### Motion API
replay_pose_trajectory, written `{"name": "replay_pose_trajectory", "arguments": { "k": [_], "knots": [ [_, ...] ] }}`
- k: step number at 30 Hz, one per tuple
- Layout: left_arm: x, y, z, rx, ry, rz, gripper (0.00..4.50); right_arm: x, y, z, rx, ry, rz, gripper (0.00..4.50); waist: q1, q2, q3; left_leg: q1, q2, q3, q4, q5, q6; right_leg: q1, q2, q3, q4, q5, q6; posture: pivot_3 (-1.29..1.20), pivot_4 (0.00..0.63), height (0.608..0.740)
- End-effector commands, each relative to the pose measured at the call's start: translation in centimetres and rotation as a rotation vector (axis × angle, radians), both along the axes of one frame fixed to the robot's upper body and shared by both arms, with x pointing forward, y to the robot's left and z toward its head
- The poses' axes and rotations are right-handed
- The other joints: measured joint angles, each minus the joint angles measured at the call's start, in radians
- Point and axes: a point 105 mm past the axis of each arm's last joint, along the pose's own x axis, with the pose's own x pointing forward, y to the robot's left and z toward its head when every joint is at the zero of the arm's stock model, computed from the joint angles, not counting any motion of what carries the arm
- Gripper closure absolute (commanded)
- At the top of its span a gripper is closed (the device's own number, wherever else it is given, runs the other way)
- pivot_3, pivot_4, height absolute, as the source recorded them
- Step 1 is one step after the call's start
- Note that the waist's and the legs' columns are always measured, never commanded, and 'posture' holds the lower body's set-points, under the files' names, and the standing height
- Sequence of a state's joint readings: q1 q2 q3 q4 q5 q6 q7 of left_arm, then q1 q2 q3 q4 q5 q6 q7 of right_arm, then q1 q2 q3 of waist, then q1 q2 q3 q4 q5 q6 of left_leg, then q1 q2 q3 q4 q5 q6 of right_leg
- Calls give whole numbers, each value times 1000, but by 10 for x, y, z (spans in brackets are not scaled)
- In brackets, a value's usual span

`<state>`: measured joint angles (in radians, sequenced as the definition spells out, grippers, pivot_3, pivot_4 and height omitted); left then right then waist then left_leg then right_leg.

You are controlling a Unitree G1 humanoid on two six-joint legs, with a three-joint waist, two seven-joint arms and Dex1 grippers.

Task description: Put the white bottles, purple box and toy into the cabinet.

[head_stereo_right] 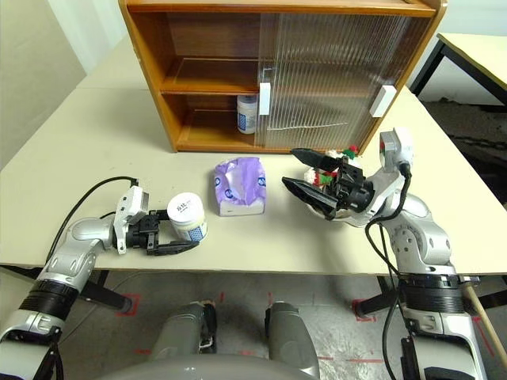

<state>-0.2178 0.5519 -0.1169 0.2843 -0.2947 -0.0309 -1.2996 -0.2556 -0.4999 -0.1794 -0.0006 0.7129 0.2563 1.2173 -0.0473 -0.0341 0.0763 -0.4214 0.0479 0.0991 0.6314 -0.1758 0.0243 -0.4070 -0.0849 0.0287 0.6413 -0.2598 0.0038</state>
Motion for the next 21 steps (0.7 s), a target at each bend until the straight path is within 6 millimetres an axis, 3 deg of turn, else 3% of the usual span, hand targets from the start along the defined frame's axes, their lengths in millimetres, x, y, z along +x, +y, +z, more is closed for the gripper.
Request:
{"name": "replay_pose_trajectory", "arguments": {
  "k": [1,5,11,21],
  "knots": [
    [0,5,2,-19,25,51,1406,-1,-4,3,-3,-2,-11,0,-5,0,0,0,0,0,0,0,0,0,0,0,0,0,0,-85,35,740],
    [15,13,20,-87,-27,166,1406,0,-2,2,-9,-8,-14,0,-19,0,0,-1,0,-1,0,0,0,0,0,0,0,0,0,-91,29,740],
    [48,35,37,-57,-112,361,1406,-3,4,-4,6,9,-10,0,-21,-1,0,-1,0,-2,0,0,0,1,1,0,1,0,0,-84,29,740],
    [104,23,55,-40,-190,619,1406,-2,9,-7,17,15,-9,0,-16,-3,0,-3,-1,-2,0,0,0,2,3,0,0,0,1,-80,38,740]
  ]
}}
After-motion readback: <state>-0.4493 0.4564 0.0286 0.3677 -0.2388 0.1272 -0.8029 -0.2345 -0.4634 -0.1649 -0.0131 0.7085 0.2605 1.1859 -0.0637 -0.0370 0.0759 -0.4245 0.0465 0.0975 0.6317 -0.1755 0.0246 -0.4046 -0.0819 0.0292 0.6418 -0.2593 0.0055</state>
